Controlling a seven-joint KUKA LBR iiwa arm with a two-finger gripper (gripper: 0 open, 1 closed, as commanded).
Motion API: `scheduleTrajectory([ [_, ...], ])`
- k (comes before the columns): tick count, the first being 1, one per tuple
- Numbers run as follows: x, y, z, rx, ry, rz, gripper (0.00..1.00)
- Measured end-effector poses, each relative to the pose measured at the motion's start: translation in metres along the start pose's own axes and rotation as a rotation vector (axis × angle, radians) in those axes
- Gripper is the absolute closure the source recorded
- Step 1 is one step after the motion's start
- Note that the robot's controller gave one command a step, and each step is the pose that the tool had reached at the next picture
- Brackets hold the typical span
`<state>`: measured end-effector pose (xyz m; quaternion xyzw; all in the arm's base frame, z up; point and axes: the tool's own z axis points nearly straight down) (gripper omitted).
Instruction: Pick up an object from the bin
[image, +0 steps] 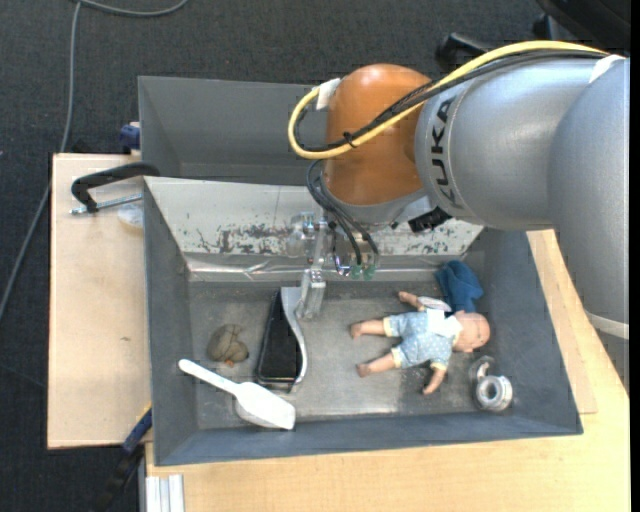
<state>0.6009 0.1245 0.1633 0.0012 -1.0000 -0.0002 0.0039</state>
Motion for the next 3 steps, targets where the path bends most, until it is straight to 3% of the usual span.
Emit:
scheduleTrajectory([
  [1,-0.002,0.000,-0.005,-0.001,-0.008,0.001,0.00],
  [2,0.014,-0.048,0.031,-0.002,-0.006,-0.059,0.00],
  [3,0.009,-0.078,0.033,-0.001,-0.006,0.020,0.00],
])
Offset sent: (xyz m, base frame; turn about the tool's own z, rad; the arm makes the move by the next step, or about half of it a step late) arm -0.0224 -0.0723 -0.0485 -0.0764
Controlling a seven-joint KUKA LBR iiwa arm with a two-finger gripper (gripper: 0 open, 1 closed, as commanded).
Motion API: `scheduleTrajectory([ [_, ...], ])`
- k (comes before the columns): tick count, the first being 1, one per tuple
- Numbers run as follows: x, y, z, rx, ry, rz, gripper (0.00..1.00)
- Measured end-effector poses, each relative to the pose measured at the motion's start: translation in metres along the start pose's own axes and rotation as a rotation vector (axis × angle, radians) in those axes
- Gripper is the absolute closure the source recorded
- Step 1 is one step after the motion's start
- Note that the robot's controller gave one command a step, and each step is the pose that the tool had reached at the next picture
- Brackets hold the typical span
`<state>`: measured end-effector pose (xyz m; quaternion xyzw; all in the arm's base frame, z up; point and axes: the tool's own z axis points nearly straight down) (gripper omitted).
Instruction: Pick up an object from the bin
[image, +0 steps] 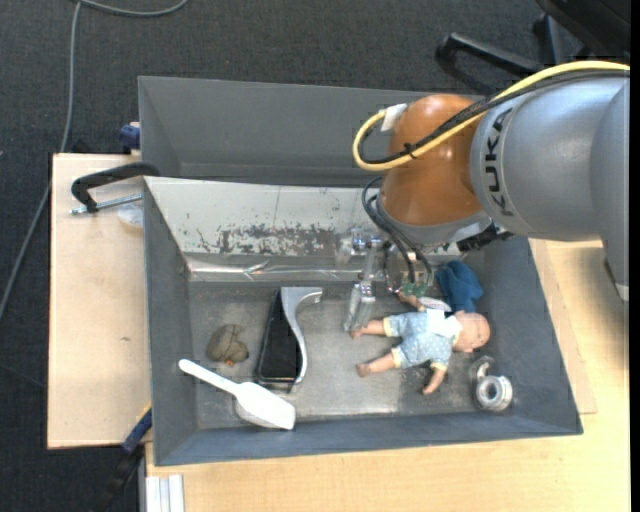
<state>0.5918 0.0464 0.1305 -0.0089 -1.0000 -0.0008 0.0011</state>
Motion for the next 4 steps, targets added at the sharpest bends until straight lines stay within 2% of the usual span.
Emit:
scheduleTrajectory([
  [1,-0.007,-0.010,0.014,-0.002,-0.010,0.038,0.00],
  [2,0.000,-0.040,0.050,-0.002,-0.001,-0.021,0.00],
  [3,0.006,-0.070,0.060,-0.002,-0.008,-0.023,0.00],
  [4,0.003,-0.102,0.060,-0.004,-0.005,-0.024,1.00],
])
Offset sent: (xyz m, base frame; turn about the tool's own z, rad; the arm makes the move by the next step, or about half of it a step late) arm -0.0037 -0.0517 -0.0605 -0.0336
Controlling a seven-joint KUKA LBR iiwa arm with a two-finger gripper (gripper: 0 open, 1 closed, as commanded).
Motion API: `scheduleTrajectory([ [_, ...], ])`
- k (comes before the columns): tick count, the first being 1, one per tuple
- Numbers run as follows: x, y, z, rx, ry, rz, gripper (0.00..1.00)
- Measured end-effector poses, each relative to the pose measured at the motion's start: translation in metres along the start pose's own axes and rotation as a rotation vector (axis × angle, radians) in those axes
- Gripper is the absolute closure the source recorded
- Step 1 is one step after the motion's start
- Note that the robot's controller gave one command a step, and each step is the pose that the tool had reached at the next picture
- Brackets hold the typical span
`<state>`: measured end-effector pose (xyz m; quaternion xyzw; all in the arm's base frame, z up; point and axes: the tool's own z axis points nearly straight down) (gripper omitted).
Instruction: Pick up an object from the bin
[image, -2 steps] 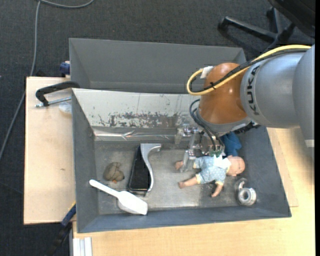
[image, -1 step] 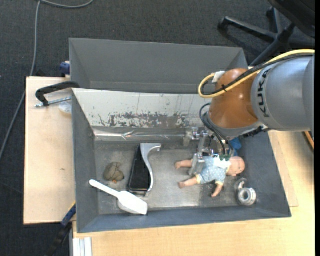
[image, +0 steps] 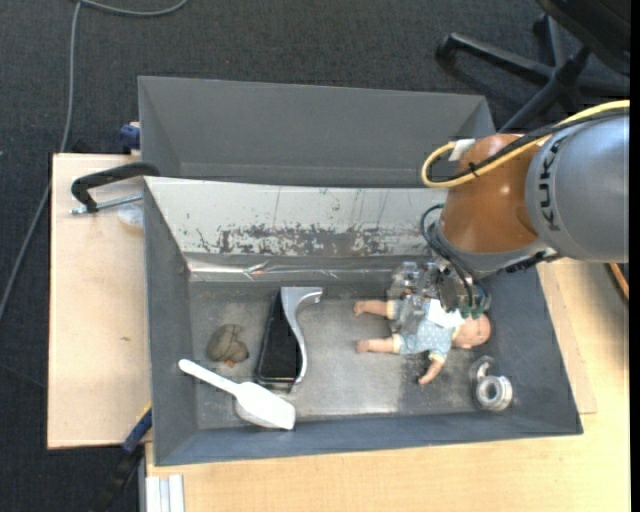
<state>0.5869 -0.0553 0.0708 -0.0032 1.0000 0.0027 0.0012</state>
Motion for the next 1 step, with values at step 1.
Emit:
scheduleTrajectory([
  [1,0.0000,0.0000,0.0000,0.000,0.000,0.000,1.00],
])
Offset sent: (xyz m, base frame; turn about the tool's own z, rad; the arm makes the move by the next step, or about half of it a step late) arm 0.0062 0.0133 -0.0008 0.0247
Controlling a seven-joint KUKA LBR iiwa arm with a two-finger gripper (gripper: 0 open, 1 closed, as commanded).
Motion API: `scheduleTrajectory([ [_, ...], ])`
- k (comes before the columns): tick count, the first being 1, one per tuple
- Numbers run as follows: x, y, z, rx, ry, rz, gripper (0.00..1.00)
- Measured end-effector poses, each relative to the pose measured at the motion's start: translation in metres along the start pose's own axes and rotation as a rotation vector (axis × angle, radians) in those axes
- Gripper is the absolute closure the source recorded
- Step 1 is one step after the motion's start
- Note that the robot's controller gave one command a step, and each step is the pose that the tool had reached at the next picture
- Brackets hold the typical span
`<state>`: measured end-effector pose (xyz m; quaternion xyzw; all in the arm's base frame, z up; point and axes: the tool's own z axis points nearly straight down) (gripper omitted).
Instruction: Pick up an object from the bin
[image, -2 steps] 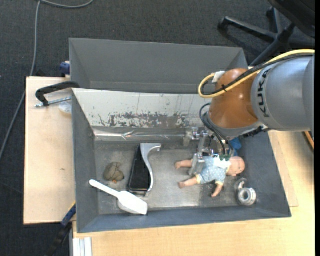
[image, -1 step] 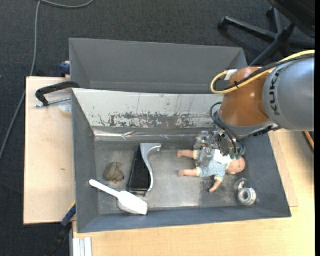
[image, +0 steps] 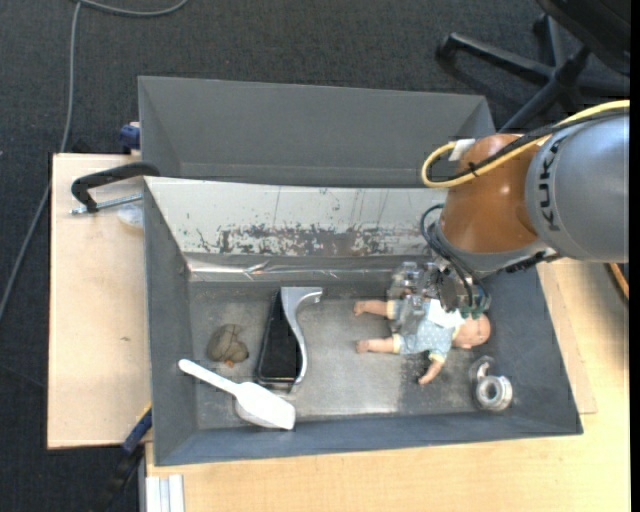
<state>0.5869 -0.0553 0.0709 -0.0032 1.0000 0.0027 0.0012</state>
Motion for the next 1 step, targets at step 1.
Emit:
scheduleTrajectory([
  [1,-0.0052,0.0092,0.0002,0.001,-0.003,0.018,1.00],
])
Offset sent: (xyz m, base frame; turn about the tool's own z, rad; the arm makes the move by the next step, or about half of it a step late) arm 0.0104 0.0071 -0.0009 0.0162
